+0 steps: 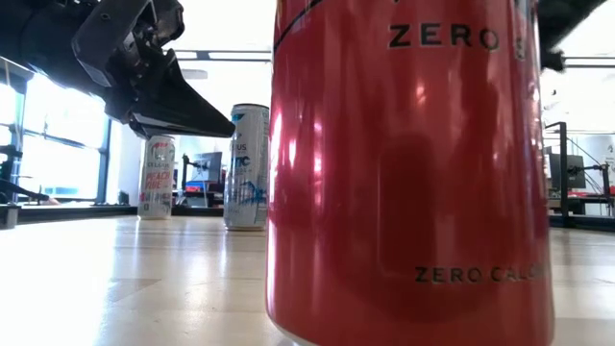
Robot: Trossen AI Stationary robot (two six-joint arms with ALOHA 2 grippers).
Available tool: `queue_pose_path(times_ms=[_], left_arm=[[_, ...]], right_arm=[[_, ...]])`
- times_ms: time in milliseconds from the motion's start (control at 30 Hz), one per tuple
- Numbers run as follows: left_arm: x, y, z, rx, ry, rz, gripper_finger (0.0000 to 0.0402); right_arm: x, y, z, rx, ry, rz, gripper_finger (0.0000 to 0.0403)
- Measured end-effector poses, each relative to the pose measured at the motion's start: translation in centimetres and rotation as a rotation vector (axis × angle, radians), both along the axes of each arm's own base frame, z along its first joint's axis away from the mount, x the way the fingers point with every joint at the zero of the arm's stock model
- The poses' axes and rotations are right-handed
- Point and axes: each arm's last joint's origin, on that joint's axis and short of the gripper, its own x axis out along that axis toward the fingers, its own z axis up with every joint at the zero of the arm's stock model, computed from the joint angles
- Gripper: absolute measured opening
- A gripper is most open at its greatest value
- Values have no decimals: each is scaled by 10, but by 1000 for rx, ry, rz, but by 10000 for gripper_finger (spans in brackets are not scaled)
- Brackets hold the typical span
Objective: Place canned beverage on shelf
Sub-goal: Put the pink soda can on the shelf aligned with the other pink soda can
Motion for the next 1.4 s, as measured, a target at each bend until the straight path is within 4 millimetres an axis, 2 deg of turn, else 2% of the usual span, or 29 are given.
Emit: queue_pose_path(times_ms=[233,433,567,700,1033,1233,1400], left_arm=[[0,0,0,-6,-2,3,7],[0,0,0,-18,0,-6,7],[0,0,0,-18,0,-6,7],[0,0,0,-19,0,-7,7],[0,0,-1,-14,7,-7,7],[0,0,-1,-14,8,-7,7],[0,0,-1,-21,12,-20,7]], right_arm=[[-9,25,-32,-227,-113,4,233],[-10,24,-36,-196,-142,8,233],[-1,18,-21,-118,-143,54,234],[2,7,1,-34,-65,49,234],[-4,-25,69,112,8,20,235],[-7,-38,84,245,42,84,236],[9,-51,95,276,193,208,235]])
